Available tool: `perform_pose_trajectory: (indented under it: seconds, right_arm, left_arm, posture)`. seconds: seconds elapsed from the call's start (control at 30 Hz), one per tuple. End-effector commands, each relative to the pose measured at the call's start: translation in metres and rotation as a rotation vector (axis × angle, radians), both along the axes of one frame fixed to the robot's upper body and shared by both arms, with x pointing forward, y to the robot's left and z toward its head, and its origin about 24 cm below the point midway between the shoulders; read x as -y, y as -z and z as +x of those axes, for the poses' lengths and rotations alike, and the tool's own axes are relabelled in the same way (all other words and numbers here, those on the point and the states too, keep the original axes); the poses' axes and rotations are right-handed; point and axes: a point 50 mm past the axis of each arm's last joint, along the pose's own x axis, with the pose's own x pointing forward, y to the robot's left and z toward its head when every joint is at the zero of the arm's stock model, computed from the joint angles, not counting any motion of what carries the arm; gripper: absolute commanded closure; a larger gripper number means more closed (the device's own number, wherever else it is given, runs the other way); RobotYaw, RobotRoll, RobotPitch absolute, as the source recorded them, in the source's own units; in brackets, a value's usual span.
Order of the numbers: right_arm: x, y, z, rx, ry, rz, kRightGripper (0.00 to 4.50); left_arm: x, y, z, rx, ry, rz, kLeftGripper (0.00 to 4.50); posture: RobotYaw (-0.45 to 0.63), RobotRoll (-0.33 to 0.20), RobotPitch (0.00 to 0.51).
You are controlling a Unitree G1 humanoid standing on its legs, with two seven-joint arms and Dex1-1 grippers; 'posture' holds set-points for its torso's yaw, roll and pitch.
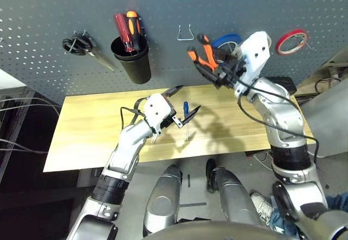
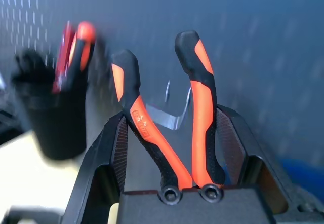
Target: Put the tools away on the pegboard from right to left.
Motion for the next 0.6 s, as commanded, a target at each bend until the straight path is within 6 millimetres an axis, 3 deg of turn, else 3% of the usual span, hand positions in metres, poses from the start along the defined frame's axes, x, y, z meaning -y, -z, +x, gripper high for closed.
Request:
perform_pose_trajectory:
  seconds: [0.03,0.27,0.6]
  right_arm:
    - [-0.007,-0.011,0.004,0.027,-0.023,0.053,1.59]
    - [-0.029,-0.032,0.008,0.073,-0.094,0.135,1.59]
    - [-0.046,-0.063,0.005,0.13,-0.175,0.226,1.59]
  left_arm:
    - [-0.001,0.003,0.001,-0.008,-0.007,0.007,0.0]
    - [-0.001,-0.003,0.005,0.02,-0.012,0.007,0.0]
    - [-0.007,-0.007,0.005,0.036,-0.042,0.012,0.0]
  posture:
    - [0.2,0.0,0.205]
    - [0.23,0.0,0.203]
    - [0.27,0.0,0.201]
